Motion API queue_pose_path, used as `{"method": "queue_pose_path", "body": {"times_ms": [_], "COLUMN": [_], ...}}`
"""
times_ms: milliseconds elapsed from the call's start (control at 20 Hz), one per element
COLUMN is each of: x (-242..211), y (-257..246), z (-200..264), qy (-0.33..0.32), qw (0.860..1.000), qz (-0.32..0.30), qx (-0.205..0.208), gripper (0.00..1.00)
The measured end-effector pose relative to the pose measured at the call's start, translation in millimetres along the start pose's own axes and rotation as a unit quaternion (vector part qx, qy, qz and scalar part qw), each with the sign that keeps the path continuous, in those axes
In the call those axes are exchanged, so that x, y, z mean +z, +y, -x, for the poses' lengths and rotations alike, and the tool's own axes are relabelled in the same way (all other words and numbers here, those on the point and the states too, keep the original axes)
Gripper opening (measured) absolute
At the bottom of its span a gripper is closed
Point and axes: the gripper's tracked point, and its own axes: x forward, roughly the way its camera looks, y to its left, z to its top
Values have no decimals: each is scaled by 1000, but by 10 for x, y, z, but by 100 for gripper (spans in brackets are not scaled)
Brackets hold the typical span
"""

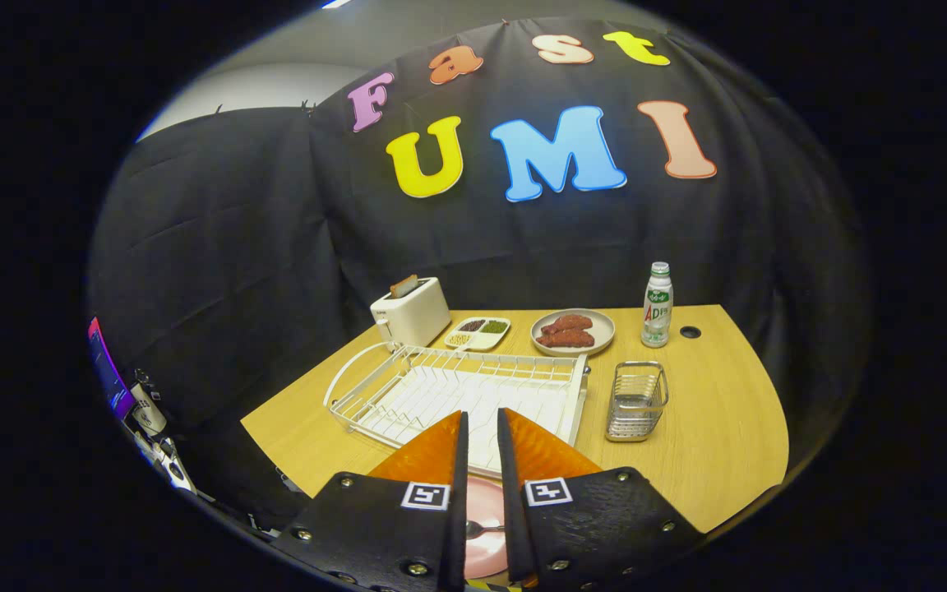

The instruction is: Take the plate from the dish rack, then take the spoon from the basket and place it into the plate.

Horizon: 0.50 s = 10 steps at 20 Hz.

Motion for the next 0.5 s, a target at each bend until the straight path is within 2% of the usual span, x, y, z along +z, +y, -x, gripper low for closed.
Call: {"method": "queue_pose_path", "body": {"times_ms": [200, 500], "x": [692, 1653], "y": [-125, -355], "z": [215, 540], "qy": [-74, -168], "qw": [997, 983], "qz": [20, 24], "qx": [-28, -70], "gripper": [19, 19]}}
